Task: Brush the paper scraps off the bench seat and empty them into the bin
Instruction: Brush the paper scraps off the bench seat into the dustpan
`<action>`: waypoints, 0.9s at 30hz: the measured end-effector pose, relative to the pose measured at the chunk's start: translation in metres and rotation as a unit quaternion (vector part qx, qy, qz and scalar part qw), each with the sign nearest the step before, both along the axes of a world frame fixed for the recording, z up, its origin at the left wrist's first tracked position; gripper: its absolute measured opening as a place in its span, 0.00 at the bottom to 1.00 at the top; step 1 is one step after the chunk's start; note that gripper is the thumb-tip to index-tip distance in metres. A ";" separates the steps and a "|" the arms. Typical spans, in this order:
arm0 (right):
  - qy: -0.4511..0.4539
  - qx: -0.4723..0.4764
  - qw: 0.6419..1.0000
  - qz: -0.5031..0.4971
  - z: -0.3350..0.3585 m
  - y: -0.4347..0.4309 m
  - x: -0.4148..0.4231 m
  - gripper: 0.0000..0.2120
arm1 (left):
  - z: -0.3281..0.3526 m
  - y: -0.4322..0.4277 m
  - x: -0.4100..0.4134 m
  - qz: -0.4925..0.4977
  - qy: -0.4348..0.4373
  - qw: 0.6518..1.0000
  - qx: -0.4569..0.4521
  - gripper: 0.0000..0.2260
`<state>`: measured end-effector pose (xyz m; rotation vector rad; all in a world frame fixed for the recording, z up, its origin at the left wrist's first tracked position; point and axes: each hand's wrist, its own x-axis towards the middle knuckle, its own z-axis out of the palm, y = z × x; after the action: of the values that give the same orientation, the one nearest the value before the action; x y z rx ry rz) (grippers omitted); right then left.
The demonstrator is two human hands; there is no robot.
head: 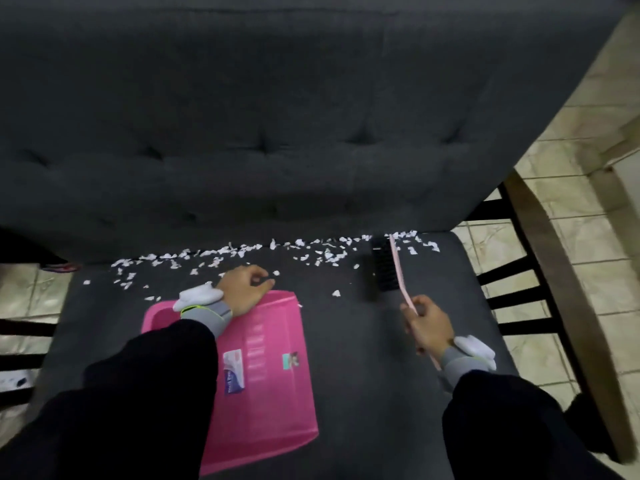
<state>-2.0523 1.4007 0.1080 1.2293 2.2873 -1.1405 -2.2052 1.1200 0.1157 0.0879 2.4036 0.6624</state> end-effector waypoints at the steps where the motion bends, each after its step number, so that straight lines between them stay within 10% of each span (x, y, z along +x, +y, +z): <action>1: -0.015 0.036 0.999 0.009 -0.001 0.018 -0.003 0.09 | -0.006 0.015 0.000 0.000 -0.001 1.000 0.008 0.12; 13: -0.178 0.131 0.975 0.007 -0.040 0.133 -0.036 0.20 | -0.057 0.089 -0.011 0.006 -0.033 0.998 0.050 0.09; 27: -0.079 0.046 0.966 0.241 -0.045 -0.016 -0.029 0.22 | -0.055 0.068 -0.024 -0.028 -0.022 0.998 0.049 0.08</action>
<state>-2.0809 1.3844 0.0633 0.6960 2.3514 -0.7383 -2.2291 1.1875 0.0608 0.1798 2.3181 0.7471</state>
